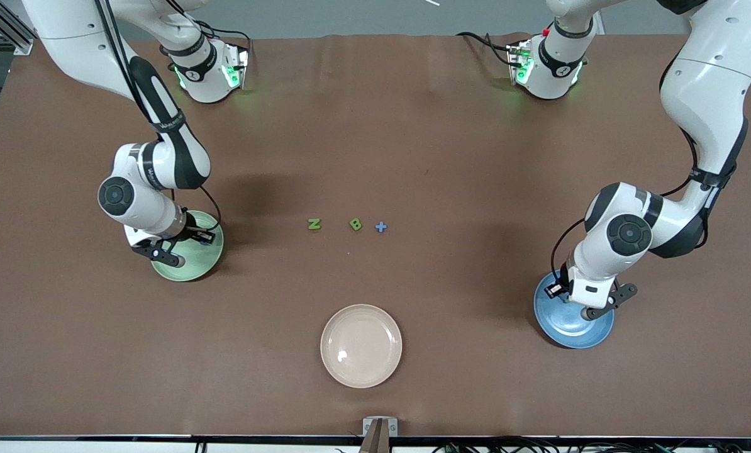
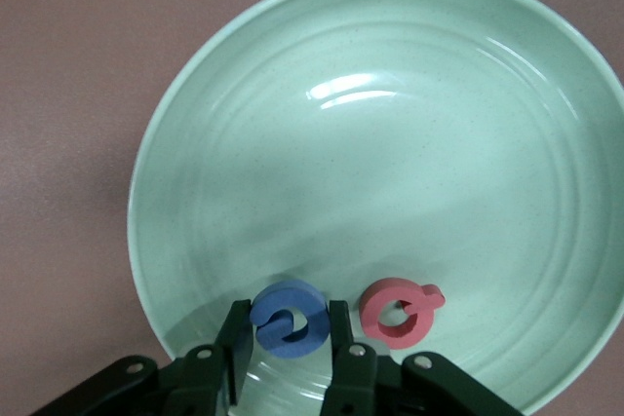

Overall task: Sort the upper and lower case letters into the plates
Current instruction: 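Drop the m into the blue plate while the right drops G in green plate, then grasp the blue x with the left gripper while the right grasps green N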

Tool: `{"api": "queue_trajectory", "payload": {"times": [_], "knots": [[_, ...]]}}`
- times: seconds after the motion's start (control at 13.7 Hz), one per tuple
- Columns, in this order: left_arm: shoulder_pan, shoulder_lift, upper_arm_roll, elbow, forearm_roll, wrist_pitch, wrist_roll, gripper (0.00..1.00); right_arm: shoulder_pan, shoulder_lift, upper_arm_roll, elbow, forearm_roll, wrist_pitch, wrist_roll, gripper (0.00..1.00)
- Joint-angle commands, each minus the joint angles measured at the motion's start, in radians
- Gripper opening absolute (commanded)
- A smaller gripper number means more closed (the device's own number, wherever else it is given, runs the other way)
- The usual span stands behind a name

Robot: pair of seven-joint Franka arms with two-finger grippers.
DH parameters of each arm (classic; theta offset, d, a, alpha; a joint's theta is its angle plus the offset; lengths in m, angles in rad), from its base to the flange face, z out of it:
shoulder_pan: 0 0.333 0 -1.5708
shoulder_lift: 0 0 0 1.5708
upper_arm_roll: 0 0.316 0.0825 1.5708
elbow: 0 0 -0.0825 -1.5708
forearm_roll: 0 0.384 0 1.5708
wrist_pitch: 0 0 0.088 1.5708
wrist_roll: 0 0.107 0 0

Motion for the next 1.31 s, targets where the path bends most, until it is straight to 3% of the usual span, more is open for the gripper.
{"api": "queue_trajectory", "payload": {"times": [0.0,0.15,0.44,0.66,0.8,0.95,1.24], "knots": [[-0.025,-0.002,0.004,0.014,0.013,0.0,-0.019,0.99,-0.022,-0.011,0.019,-0.01,-0.001,0.004,-0.009,1.0],[-0.032,-0.008,-0.012,0.007,0.008,-0.008,-0.026,0.99,-0.019,-0.019,0.018,0.007,-0.001,-0.023,-0.006,1.0],[-0.086,-0.013,-0.132,-0.017,0.004,-0.058,-0.247,0.99,-0.011,-0.026,0.022,0.155,0.008,-0.258,0.017,1.0],[-0.27,-0.002,-0.131,0.006,0.01,-0.06,-0.511,0.99,0.081,-0.026,0.026,0.17,0.01,-0.253,0.144,1.0],[-0.364,0.016,-0.128,0.02,0.011,-0.054,-0.546,0.87,0.164,-0.023,0.024,0.17,0.01,-0.223,0.282,1.0],[-0.445,0.033,-0.126,0.025,0.001,-0.049,-0.575,0.84,0.224,-0.022,0.024,0.168,0.008,-0.215,0.42,1.0],[-0.593,0.111,-0.085,0.138,0.005,-0.051,-0.691,0.81,0.303,-0.02,0.023,0.16,0.007,-0.204,0.797,1.0]]}}
